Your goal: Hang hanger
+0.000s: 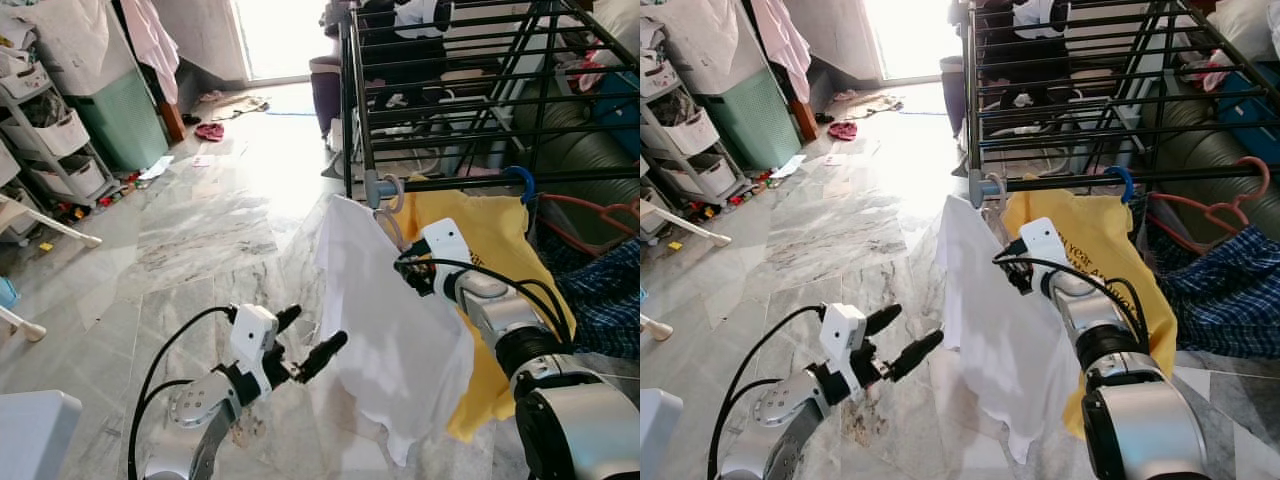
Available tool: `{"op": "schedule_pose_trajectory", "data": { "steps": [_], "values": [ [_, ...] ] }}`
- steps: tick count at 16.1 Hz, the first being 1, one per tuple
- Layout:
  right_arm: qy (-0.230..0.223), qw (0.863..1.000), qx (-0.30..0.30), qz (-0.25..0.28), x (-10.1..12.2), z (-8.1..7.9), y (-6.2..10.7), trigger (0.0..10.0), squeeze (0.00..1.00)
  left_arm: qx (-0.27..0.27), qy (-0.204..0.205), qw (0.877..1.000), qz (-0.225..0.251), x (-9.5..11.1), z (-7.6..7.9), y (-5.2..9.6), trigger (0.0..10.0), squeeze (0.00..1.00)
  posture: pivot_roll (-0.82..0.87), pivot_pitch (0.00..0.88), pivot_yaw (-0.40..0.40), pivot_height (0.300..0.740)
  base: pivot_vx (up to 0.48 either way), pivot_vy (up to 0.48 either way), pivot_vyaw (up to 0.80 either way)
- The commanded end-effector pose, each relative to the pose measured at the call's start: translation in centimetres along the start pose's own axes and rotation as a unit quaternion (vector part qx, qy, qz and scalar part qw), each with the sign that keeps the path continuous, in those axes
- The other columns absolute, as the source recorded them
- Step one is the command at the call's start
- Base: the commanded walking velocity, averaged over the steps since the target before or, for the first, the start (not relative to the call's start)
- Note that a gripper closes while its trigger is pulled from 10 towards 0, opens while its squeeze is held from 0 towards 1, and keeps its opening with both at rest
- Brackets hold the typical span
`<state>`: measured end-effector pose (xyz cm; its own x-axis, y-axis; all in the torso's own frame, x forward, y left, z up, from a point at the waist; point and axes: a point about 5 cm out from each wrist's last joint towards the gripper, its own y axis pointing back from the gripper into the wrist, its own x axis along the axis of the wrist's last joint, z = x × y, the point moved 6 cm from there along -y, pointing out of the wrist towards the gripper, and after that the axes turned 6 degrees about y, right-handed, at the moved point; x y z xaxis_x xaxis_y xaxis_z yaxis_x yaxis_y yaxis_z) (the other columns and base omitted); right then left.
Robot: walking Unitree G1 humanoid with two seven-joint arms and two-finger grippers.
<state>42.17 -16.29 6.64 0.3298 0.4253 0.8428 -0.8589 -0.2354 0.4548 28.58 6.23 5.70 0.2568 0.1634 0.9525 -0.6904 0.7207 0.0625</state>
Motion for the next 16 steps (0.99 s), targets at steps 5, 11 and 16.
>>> {"op": "schedule_pose_trajectory", "data": {
  "steps": [5,11,16],
  "values": [
    [-0.008,1.0,-0.006,0.013,1.05,-0.04,-0.3,0.0,0.0,0.011,-0.008,1.0,-0.012,-0.4,-0.47,0.11,10.0,0.0,-0.16,0.0,0.095,0.74,0.0,0.0,0.0],
    [-0.005,1.0,-0.012,0.011,0.58,0.34,-0.16,0.0,0.0,0.011,-0.006,1.0,-0.015,-0.69,-0.45,0.11,10.0,0.0,-0.16,0.0,0.097,0.74,0.0,0.0,0.0],
    [-0.008,0.999,-0.013,0.032,1.13,0.6,-0.03,0.0,0.0,0.013,-0.008,1.0,-0.02,-1.06,-0.69,0.14,10.0,0.0,-0.16,0.0,0.099,0.74,0.0,0.0,0.0]
  ]
}}
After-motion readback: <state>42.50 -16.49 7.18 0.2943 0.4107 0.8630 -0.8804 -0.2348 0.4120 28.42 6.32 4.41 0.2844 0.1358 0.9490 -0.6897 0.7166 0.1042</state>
